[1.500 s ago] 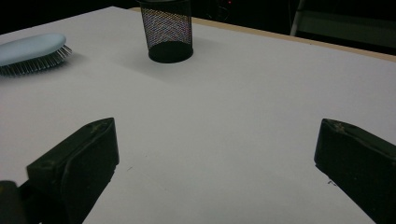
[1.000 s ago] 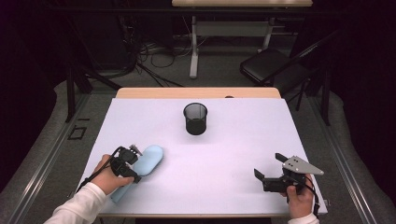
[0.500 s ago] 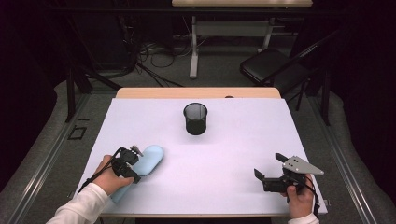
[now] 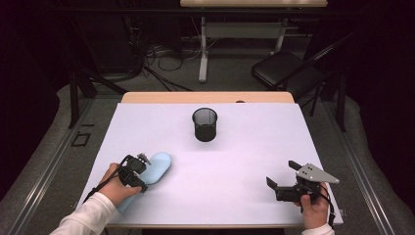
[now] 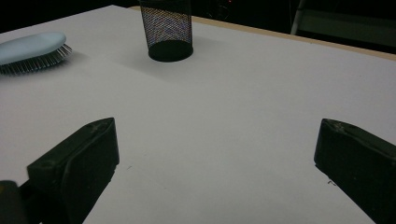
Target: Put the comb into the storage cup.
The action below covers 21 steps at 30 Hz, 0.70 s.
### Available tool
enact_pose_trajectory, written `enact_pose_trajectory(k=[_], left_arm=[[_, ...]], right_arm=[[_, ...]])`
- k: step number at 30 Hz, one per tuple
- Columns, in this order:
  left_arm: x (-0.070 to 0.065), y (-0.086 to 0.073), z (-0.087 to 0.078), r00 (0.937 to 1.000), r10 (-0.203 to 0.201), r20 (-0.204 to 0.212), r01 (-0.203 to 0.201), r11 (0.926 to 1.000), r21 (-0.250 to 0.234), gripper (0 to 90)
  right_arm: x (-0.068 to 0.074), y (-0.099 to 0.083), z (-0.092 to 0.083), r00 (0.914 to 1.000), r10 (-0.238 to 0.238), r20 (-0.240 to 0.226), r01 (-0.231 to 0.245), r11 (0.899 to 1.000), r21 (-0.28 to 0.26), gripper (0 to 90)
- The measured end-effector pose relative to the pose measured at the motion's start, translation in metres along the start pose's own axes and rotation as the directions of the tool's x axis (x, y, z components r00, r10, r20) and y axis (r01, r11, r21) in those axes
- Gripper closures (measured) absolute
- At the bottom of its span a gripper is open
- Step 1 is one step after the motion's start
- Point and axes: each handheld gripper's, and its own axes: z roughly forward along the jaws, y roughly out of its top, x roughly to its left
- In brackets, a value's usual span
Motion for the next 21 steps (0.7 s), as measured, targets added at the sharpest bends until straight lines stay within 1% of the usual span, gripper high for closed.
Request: enact_pose_trajectory(k=[11,17,21], left_arm=[[-0.0002,-0.0008,0.0001,1.0000,0.001,-0.004,-0.001,1.0000,-0.007,68.4],[-0.0010,-0.0020,-0.0001,0.9998,0.016,-0.012,-0.016,0.9998,-0.012,68.9],[-0.0012,-0.0027,0.0000,0.9998,0.015,-0.011,-0.015,0.9997,-0.018,69.3]], right_arm=[[0.0000,0.0000,0.0000,1.0000,-0.001,-0.001,0.001,1.000,0.001,0.0],[0.0001,-0.0001,0.0003,1.0000,0.000,0.000,0.000,1.000,0.000,0.0],[0.0003,-0.0001,0.0002,1.0000,-0.001,0.000,0.001,1.000,-0.001,0.0]])
